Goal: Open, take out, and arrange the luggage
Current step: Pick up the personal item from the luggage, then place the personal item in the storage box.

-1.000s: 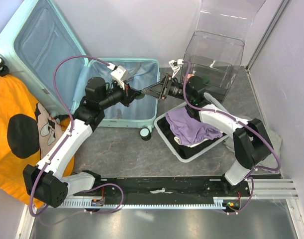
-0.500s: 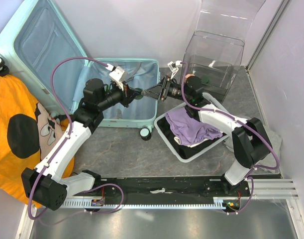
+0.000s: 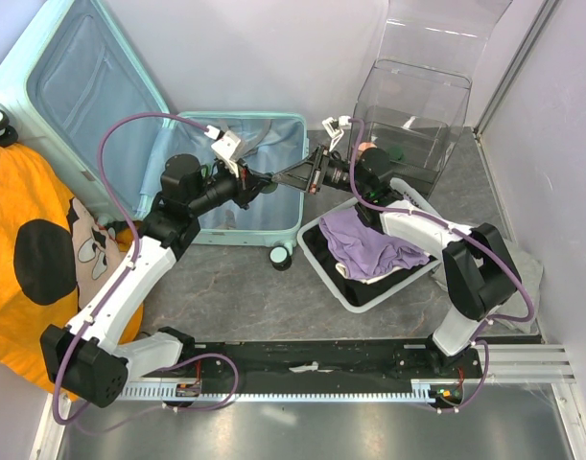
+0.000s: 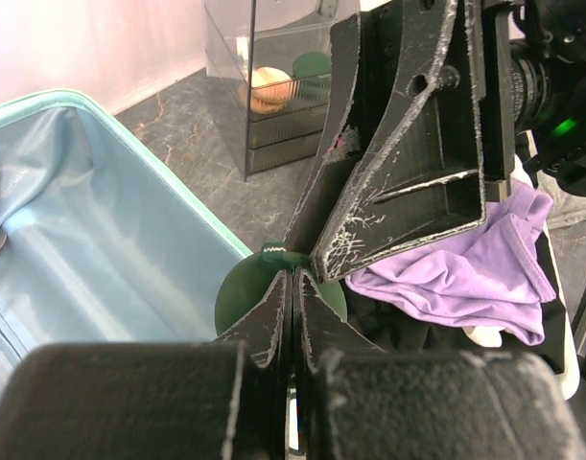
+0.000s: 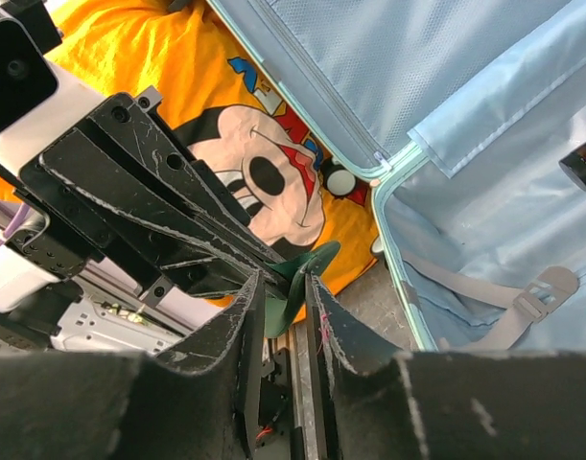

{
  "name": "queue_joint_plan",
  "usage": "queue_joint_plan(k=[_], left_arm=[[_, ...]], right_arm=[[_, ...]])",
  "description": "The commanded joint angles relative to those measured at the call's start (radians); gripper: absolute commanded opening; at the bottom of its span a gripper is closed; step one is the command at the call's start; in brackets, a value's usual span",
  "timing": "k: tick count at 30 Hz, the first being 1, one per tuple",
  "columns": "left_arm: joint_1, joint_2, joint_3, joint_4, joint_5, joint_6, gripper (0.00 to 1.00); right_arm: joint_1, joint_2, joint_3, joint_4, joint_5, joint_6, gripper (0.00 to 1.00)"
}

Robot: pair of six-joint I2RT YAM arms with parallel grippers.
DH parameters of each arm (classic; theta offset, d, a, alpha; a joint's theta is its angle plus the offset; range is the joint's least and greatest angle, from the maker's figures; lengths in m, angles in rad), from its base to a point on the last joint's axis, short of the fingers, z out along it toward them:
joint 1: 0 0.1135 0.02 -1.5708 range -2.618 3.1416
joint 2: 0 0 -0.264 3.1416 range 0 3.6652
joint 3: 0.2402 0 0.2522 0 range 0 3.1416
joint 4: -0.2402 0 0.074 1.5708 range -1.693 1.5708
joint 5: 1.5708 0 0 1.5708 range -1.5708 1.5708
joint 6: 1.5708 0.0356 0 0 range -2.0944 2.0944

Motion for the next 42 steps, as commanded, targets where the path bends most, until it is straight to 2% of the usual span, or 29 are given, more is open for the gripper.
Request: queue_joint_plan(k=[1,5,8,10,13,16,17,22,23,24,27,28,29,30,31,33,37,42], left_arm=[[-0.008,-0.030,-0.008,0.080,0.020,0.016,0.02],[-0.010,-0.036,-0.010,0.083,0.017,0.016,0.02],[-0.008,-0.044,-0.015,0.087,0.014,0.016,0.01],[-0.010,-0.047,-0.015,0.087,0.008,0.016,0.02],[-0.010,-0.050,-0.015,0.089,0.007,0.010,0.10],[-0.010,-0.053,-0.015,0.092,0.007,0.004,0.32],[-0.008,-0.058,-0.015,0.093,0.007,0.003,0.45],[-0.008,-0.095,-0.004,0.069,-0.032,0.006,0.66],[-0.008,-0.101,-0.002,0.060,-0.047,0.013,0.74],[-0.008,-0.114,0.004,0.060,-0.065,0.018,0.79],[-0.005,-0.121,0.037,-0.060,-0.189,0.032,0.94],[-0.004,-0.118,0.051,-0.093,-0.257,0.041,0.98],[-0.001,-0.116,0.065,-0.170,-0.283,0.053,0.99],[0.002,-0.113,0.083,-0.198,-0.303,0.087,0.99],[0.008,-0.113,0.085,-0.219,-0.344,0.098,0.99],[0.018,-0.121,0.061,-0.223,-0.371,0.111,1.00],[0.041,-0.130,0.022,-0.198,-0.424,0.092,0.99],[0.041,-0.092,0.012,-0.200,-0.402,0.037,0.99]], right_arm=[[0.006,0.005,0.004,0.052,-0.035,-0.004,0.28],[0.006,0.000,0.004,0.045,-0.035,-0.015,0.07],[0.006,-0.010,0.001,0.014,-0.023,-0.044,0.00],[0.006,-0.020,-0.006,-0.016,0.001,-0.085,0.00],[0.006,-0.044,-0.022,-0.053,0.052,-0.145,0.00],[0.000,-0.069,-0.038,-0.092,0.101,-0.195,0.00],[0.000,-0.079,-0.041,-0.101,0.112,-0.206,0.00],[-0.039,-0.112,-0.047,-0.155,0.150,-0.251,0.00],[-0.048,-0.125,-0.044,-0.165,0.150,-0.265,0.00],[-0.071,-0.135,-0.035,-0.178,0.149,-0.277,0.00],[-0.137,-0.191,0.011,-0.321,0.195,-0.408,0.00],[-0.154,-0.210,0.026,-0.439,0.225,-0.454,0.00],[-0.172,-0.245,0.042,-0.502,0.264,-0.499,0.00],[-0.212,-0.256,0.077,-0.564,0.363,-0.589,0.00],[-0.238,-0.263,0.092,-0.657,0.399,-0.617,0.00],[-0.323,-0.267,0.123,-0.716,0.446,-0.642,0.00],[-0.418,-0.247,0.151,-0.768,0.506,-0.665,0.00],[-0.444,-0.031,0.365,-0.966,0.598,-0.743,0.00]])
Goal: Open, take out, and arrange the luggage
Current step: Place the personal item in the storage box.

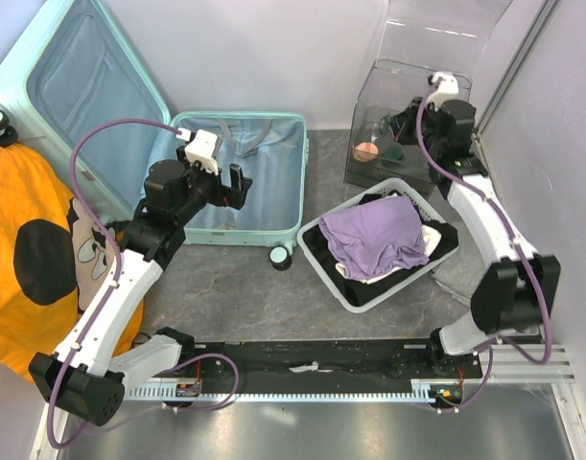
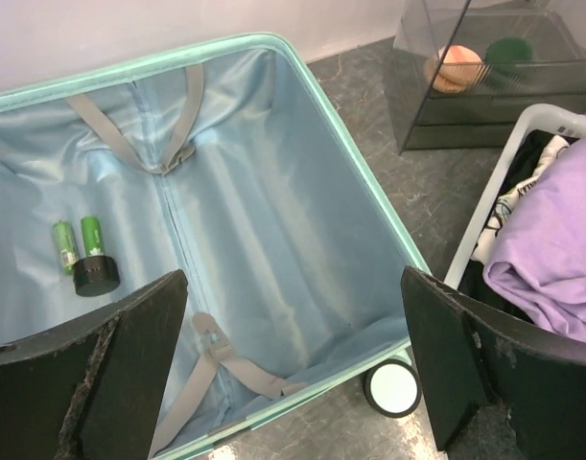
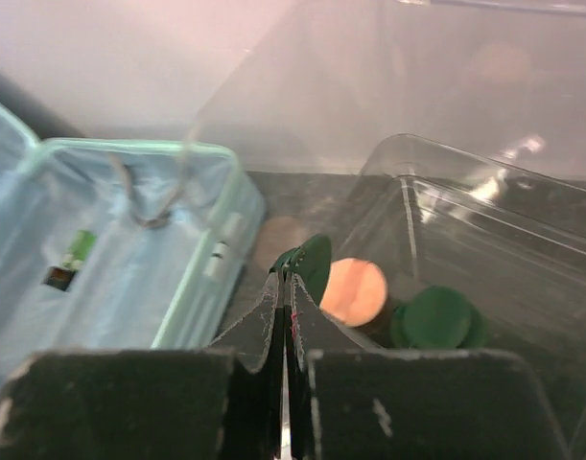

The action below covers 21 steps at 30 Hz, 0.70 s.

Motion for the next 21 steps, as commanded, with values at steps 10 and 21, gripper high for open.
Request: queue_joint_plan(k=[10,21], left_arm=[[0.002,0.046,-0.031,0.025,0.087,-0.074,0.99],[0.002,0.056,-0.032,0.027,0.092,-0.071,0.99]], right_arm=[[-0.033,0.331,0.292,-0.235,0.135,-0.149,0.00],[-0.059,0.385,0.292,-0.249,0.127,-0.115,0.00]])
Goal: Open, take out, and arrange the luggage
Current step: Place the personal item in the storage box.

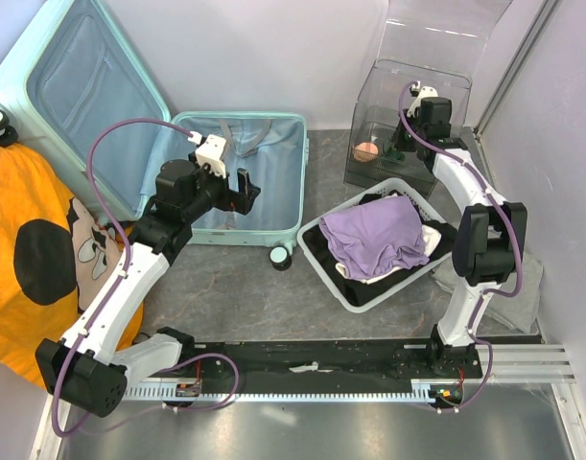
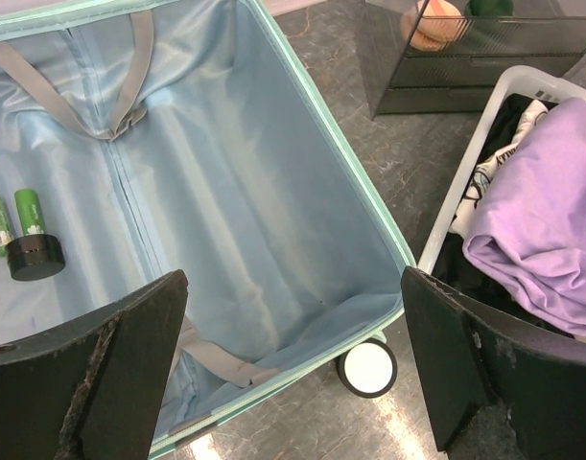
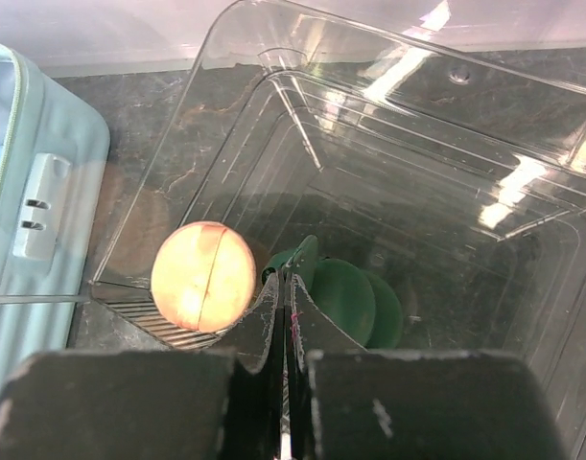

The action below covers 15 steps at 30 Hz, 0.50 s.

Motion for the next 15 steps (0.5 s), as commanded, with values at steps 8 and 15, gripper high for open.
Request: queue_joint_plan(k=[8,15], left_arm=[[0.002,0.003,0.000,0.027,0.028,-0.025,0.99],[0.002,0.004,0.000,0.027,0.036,-0.030,0.99]], right_arm=[[-0.022,-0.040,-0.031,-0.027,0.070,0.038,0.00],[-0.022,-0.058,-0.050,-0.068,0.084,0.038,0.13]])
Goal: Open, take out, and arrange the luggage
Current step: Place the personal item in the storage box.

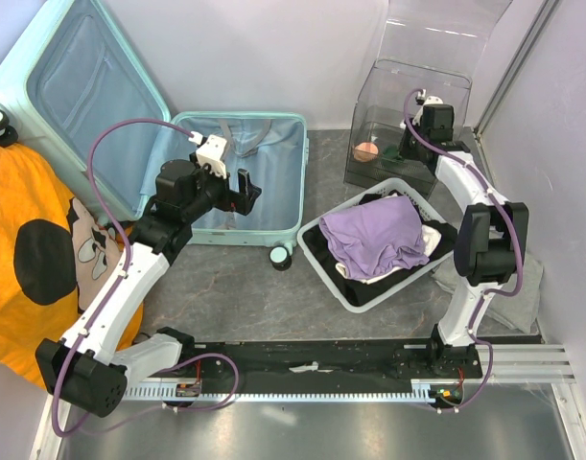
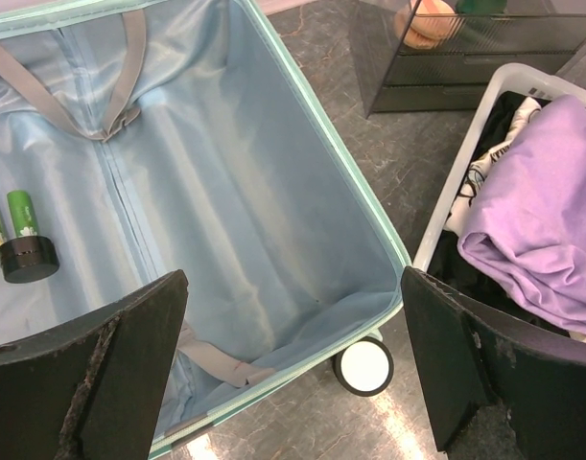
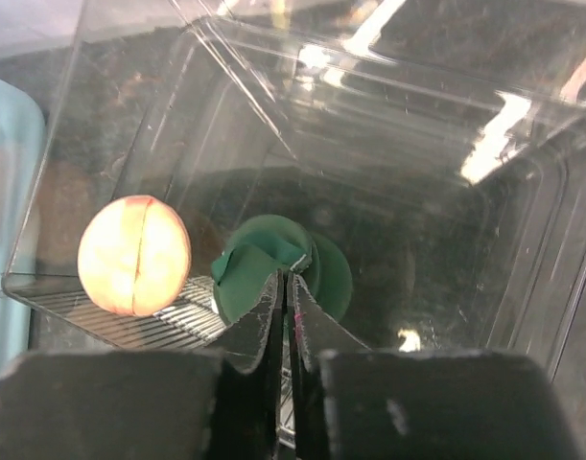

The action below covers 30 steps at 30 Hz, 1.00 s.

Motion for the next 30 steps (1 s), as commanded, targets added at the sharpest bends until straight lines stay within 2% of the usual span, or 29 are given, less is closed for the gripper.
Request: queue_joint_plan(k=[1,5,9,14,15,20,23,24,26,30], left_arm=[[0.002,0.003,0.002,0.027,0.025,-0.031,0.99],[0.002,0.006,0.002,0.029,0.028,-0.032,0.99],[0.002,0.006,0.002,0.029,0.030,-0.034,0.99],[0.002,0.006,0.001,0.029,0.025,-0.034,0.99],[0.002,0.007,0.001,0.029,0.025,-0.034,0.99],[0.002,0.016,-0.001,0.027,0.025,-0.034,0.99],[0.002,0.029,-0.001,0.029,0.033,-0.037,0.99],[0.002,0.032,0.001,0.030,0.036,-0.046,0.98],[0.002,0.029,-0.005,0.041,0.043,-0.054,0.98],[0.002,0.018,-0.015,0.052,0.051,-0.054,0.97]], right_arm=[[-0.002,-0.063,-0.019,-0.023,0.025,0.007,0.16],[0.000,-0.074,-0.015,-0.023,0.014,0.002,0.30],[0.000,-0.089,0.014,-0.029,0.012,-0.011,0.50],[0.001,-0.151,0.042,-0.023,-0.032,-0.021,0.64],[0.001,-0.193,0.040,-0.014,-0.043,-0.022,0.70],[0.006,-0.403,-0.050,0.118,-0.101,-0.011,0.75],[0.006,-0.500,-0.040,0.204,-0.020,-0.021,0.81],[0.004,-0.496,-0.012,0.202,0.064,-0.031,0.82],[-0.005,-0.458,0.101,0.199,0.118,-0.054,0.84],[-0.037,-0.282,0.374,0.198,0.076,-0.060,0.84]])
